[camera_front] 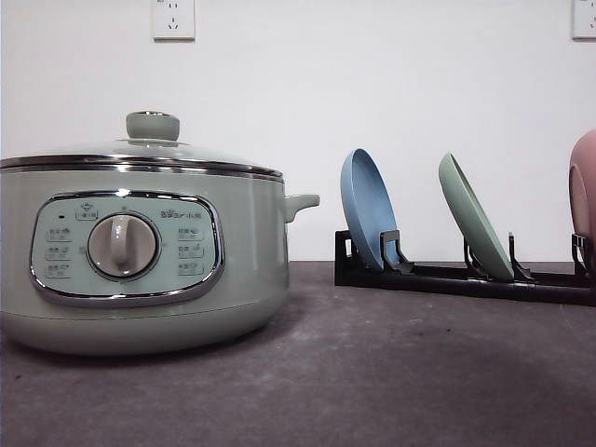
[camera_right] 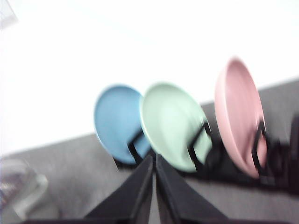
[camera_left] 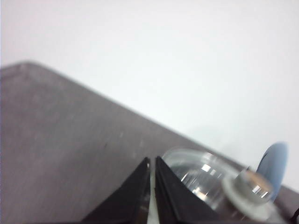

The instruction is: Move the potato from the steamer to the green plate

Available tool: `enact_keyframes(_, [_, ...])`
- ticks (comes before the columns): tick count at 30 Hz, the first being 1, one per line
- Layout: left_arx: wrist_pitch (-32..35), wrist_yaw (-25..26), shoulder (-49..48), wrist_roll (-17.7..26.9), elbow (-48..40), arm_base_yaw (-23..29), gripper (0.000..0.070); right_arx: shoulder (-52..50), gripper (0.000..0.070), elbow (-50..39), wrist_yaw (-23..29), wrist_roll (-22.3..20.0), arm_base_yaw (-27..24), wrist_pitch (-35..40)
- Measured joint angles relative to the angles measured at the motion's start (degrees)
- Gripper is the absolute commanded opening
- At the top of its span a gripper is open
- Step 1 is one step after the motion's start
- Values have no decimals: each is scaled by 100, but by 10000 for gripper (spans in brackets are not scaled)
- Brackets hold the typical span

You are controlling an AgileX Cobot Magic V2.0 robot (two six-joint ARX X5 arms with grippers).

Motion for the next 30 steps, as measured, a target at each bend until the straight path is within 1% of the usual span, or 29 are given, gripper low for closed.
enact_keyframes(4, [2,84,234,174,587,0,9,163,0,642,-4,-106,0,-11])
enact_keyframes(7, [-97,189,446,308,967,0,9,414,0,1144,-9,-250,0,-177])
enact_keyframes(12, [-480,623,916,569,1593,0,9,967,0,1978,-89,-561,0,-674])
enact_keyframes(17, [-1019,1217,1570,872,2277,0,9,1658,0,2843,-458,-946,0,-1355])
enact_keyframes(22, [-1732,1974,2356,1219,3072,0,9,2466,0,3651,-936,-1316,0,-2292])
enact_keyframes(28, [-2730,2623,3229,1781,4026,-39,9,3315,0,4493,-1493,-1732,10,-3224])
enact_keyframes(30, [-3025,2697,3464,1963,4308,-122,9,3563,0,4724,-1549,-1868,54,-3493])
